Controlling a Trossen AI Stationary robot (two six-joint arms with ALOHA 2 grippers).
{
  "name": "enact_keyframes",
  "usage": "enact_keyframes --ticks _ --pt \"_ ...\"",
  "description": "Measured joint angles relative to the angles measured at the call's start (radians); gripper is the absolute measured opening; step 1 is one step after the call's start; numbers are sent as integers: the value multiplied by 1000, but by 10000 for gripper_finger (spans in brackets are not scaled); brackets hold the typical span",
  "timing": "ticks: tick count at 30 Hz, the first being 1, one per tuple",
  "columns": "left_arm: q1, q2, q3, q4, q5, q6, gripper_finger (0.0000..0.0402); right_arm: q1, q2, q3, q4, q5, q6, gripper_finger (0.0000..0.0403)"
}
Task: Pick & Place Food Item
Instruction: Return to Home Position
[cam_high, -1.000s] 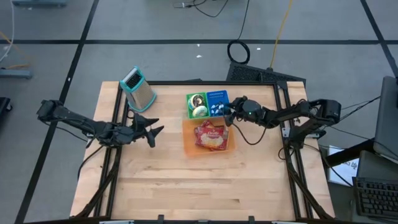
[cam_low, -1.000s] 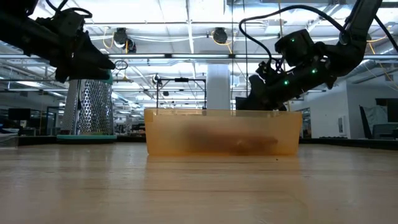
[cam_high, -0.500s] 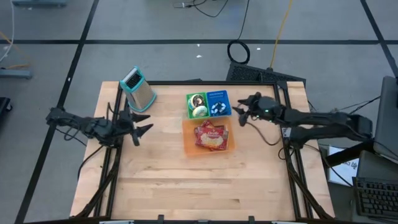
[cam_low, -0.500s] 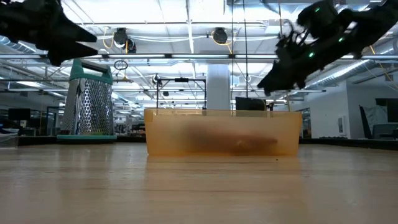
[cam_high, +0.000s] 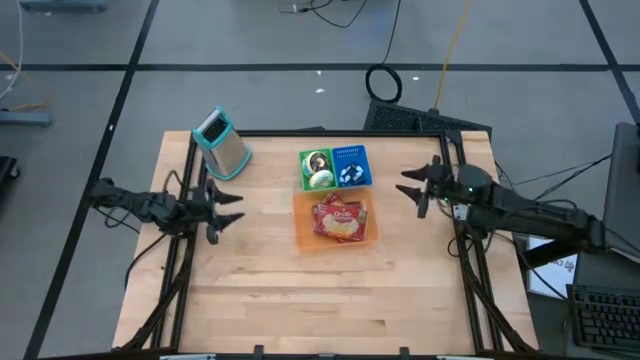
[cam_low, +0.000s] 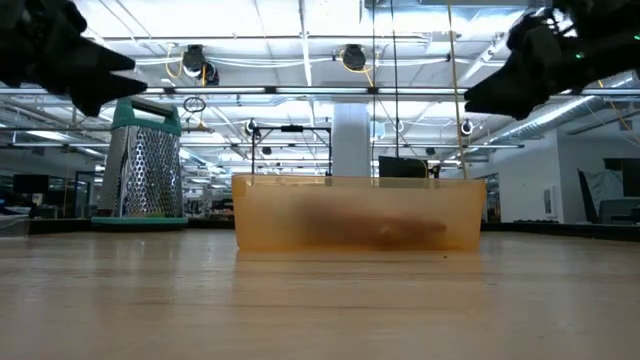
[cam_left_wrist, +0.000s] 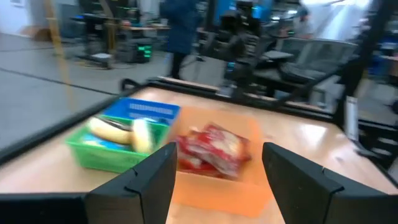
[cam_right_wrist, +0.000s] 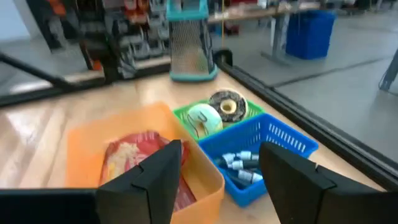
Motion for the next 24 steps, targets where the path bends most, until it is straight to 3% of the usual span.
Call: enact_keyframes --ticks 4,8,16,24 --pt "0 2 -97 136 23 8 237 0 -106 -103 38 -15 45 204" --pt "0 2 -98 157 36 52 237 0 -198 -161 35 -87 60 207" --pt "0 0 -98 137 28 42 237 0 -389 -249 65 -79 39 202" --pt "0 0 -98 140 6 59 237 0 -414 -349 160 -81 32 201"
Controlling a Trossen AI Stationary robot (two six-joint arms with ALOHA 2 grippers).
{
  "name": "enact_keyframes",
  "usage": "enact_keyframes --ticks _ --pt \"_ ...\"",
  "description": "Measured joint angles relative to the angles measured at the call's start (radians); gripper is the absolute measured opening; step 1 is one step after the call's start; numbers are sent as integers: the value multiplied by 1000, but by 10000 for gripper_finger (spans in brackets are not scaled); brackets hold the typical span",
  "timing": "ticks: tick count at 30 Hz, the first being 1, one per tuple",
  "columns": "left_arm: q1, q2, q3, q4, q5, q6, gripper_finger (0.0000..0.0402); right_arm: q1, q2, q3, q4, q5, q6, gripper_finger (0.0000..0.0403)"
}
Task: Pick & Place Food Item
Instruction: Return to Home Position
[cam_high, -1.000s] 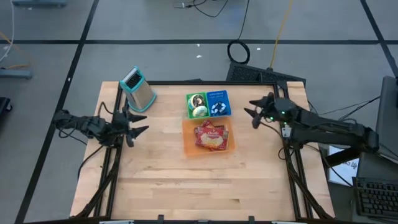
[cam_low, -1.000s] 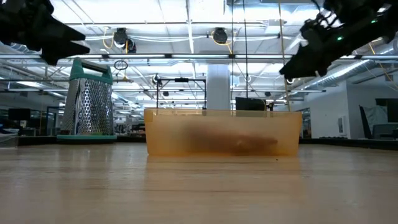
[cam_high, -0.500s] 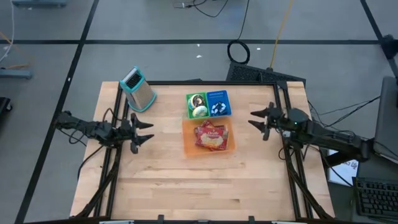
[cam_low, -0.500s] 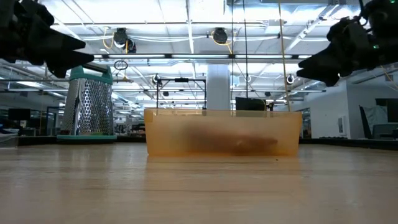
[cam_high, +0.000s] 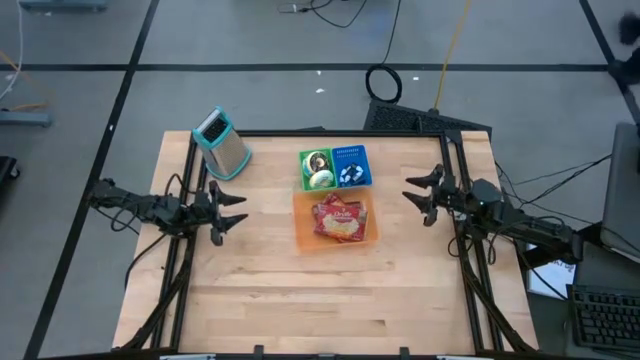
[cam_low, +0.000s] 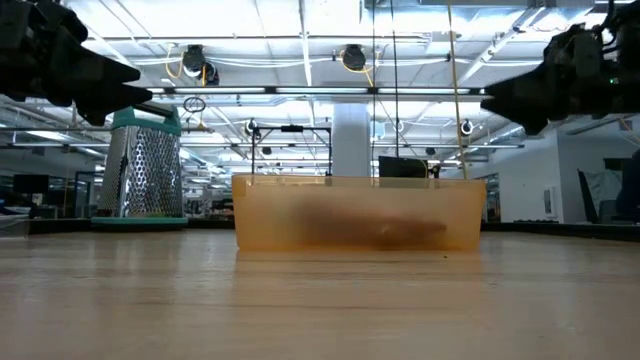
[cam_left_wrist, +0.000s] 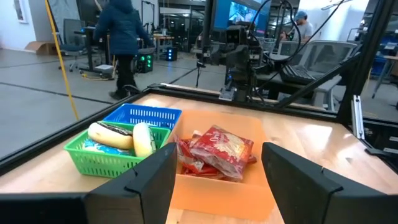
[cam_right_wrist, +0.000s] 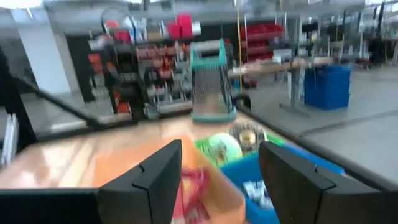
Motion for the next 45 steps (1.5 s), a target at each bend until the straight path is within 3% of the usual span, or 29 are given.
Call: enact_keyframes --ticks 11,17,45 --pt "0 1 0 3 1 55 237 33 1 -3 -15 -130 4 201" --pt "0 1 0 5 2 55 237 35 1 -4 -16 -131 137 201" --pt "0 1 -1 9 5 52 237 35 1 -5 -15 -130 130 201"
